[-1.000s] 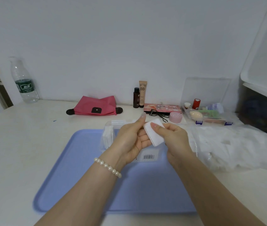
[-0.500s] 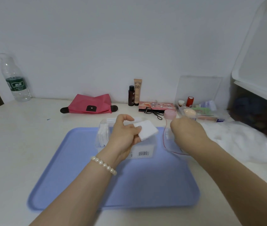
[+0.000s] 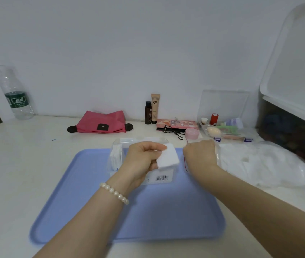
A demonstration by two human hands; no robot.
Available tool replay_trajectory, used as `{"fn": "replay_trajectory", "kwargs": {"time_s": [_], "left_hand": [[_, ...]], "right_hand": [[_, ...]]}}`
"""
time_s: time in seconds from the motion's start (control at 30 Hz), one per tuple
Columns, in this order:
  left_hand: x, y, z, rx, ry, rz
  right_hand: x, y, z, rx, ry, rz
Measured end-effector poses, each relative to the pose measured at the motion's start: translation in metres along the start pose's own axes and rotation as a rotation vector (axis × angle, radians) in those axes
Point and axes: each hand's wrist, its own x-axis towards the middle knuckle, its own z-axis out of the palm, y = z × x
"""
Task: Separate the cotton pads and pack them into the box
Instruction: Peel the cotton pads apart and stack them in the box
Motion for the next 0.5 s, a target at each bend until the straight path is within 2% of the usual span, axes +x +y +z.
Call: {"fn": "replay_trajectory", "kwargs": {"time_s": [0.13,0.27,0.37,0.5], "left_hand": [[0.003,0.004,-0.009,-0.026,0.055,0.006],[0.006,0.006,-0.013,-0.004,0.108,0.014],[0.009,0.006,-0.016,0.026,0.137,0.02],[0.007,0.003,-0.013,0.089,0.113,0.02]], "right_hand": [[-0.005,0.011,-0.013,0.171,0.099,-0.076],[-0.006,0.03,-0.031,0.36,0.159,0.0],[-0.001,0.049,-0.039,0.614,0.164,0.115],[0.001,0.055,-0.041,0.681,0.1,0.081]]}}
